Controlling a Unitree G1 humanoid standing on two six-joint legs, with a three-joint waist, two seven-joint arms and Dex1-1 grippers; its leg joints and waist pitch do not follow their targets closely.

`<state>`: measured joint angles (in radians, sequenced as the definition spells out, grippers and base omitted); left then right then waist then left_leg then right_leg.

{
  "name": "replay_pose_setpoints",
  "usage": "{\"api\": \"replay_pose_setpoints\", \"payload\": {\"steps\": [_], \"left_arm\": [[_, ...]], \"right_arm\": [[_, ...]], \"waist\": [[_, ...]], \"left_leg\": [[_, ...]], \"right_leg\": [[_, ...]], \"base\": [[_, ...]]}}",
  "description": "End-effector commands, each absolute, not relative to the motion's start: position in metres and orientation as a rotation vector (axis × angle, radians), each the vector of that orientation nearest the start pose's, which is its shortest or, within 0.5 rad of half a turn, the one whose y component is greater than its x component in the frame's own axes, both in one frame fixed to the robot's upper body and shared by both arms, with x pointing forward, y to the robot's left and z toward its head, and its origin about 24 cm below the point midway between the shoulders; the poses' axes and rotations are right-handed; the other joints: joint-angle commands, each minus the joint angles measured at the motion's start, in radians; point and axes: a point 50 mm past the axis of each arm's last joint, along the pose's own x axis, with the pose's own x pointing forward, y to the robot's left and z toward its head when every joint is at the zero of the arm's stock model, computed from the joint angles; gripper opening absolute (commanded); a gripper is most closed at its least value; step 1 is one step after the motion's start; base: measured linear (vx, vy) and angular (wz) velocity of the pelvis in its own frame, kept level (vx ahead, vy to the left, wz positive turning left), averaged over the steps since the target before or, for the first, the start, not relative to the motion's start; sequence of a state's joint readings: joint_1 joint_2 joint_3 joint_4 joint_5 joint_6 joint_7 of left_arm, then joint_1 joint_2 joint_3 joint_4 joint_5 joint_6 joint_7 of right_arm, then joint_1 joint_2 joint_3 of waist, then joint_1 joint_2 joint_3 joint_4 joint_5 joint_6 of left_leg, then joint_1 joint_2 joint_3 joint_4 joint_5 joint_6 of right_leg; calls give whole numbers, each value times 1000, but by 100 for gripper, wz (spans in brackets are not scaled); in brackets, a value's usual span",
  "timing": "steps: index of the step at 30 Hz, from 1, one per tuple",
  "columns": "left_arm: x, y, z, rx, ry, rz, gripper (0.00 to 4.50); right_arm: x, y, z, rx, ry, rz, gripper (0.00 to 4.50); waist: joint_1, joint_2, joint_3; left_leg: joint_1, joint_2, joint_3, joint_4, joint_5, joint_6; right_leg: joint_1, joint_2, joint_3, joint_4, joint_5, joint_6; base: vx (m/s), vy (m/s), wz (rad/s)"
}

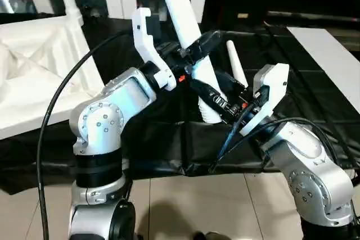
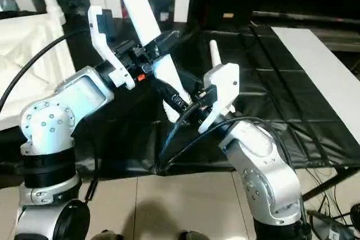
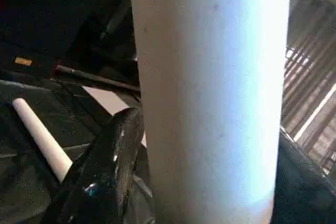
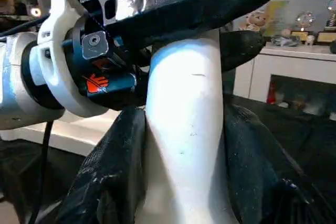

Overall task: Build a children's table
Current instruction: Pick table leg

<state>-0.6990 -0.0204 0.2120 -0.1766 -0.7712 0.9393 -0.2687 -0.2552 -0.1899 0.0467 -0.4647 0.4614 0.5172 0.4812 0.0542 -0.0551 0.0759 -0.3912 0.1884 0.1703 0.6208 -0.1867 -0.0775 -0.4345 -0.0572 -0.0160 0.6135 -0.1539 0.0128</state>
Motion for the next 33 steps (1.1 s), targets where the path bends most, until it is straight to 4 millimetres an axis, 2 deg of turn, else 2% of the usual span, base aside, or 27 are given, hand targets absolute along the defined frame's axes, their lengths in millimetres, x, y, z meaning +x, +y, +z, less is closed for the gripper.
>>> {"api": "replay_pose_setpoints", "payload": {"steps": [1, 3, 4, 8, 10, 13, 16, 18, 20, 24, 28, 29, 31, 33], "left_arm": [[311, 87, 214, -578, 11, -813, 273], [310, 87, 213, -579, 20, -817, 263], [310, 87, 213, -578, 23, -818, 235], [311, 90, 215, -576, 19, -807, 225], [312, 91, 216, -577, 17, -804, 203], [313, 94, 217, -565, 12, -795, 201], [314, 96, 217, -556, 11, -789, 198], [315, 96, 218, -552, 9, -788, 198], [315, 97, 218, -546, 10, -790, 198], [313, 96, 221, -546, 13, -825, 197], [309, 92, 223, -538, 45, -917, 197], [308, 92, 223, -536, 56, -943, 197], [308, 91, 224, -535, 61, -957, 197], [308, 91, 227, -550, 71, -1000, 197]], "right_arm": [[254, -109, 171, 140, -225, 832, 186], [255, -109, 171, 140, -225, 833, 186], [255, -108, 171, 141, -225, 832, 186], [257, -109, 171, 137, -220, 832, 186], [256, -109, 170, 143, -215, 842, 256], [255, -111, 170, 149, -209, 865, 266], [254, -113, 170, 128, -199, 886, 297], [254, -116, 171, 112, -197, 895, 307], [253, -119, 175, 120, -200, 912, 331], [255, -132, 186, 205, -184, 954, 366], [261, -155, 180, 276, 74, 1019, 392], [262, -160, 180, 273, 97, 1032, 393], [263, -163, 180, 271, 102, 1037, 393], [266, -167, 187, 363, 104, 1086, 393]], "waist": [[3, -7, -82], [6, -7, -83], [5, -7, -82], [6, -9, -84], [6, -11, -84], [6, -8, -84], [4, -8, -84], [6, -9, -84], [9, -6, -85], [11, -8, -87], [12, -6, -87], [15, -5, -87], [17, -8, -86], [15, -10, -90]], "left_leg": [[10, 18, -1, -67, -139, 16], [10, 18, -2, -68, -144, 11], [10, 18, -2, -68, -147, 10], [12, 19, -3, -70, -169, -2], [11, 18, -3, -70, -173, -2], [11, 16, -4, -69, -181, -3], [11, 16, -5, -68, -186, -7], [11, 17, -5, -68, -179, -6], [15, 18, -4, -67, -180, -4], [13, 17, -6, -66, -166, 5], [15, 11, -5, -61, -156, 4], [17, 11, -3, -59, -162, 2], [10, 11, -2, -60, -160, 0], [9, 11, -4, -58, -149, 2]], "right_leg": [[60, -45, 23, -67, -263, -112], [60, -45, 23, -68, -269, -109], [59, -45, 23, -68, -273, -106], [58, -46, 22, -72, -296, -93], [58, -45, 22, -72, -302, -86], [57, -43, 21, -74, -315, -75], [58, -43, 20, -76, -335, -62], [57, -44, 20, -76, -339, -66], [52, -43, 20, -75, -324, -77], [60, -42, 19, -67, -278, -94], [62, -37, 17, -68, -283, -103], [60, -38, 17, -71, -295, -104], [61, -44, 17, -76, -322, -101], [63, -45, 14, -74, -337, -103]], "base": [[0, 0, 0], [0, 0, 0], [0, 0, 0], [0, 0, 0], [0, 0, 0], [0, 0, 0], [0, 0, 0], [0, 0, 0], [0, 0, 0], [0, 0, 0], [0, 0, 0], [0, 0, 0], [0, 0, 0], [0, 0, 0]]}}
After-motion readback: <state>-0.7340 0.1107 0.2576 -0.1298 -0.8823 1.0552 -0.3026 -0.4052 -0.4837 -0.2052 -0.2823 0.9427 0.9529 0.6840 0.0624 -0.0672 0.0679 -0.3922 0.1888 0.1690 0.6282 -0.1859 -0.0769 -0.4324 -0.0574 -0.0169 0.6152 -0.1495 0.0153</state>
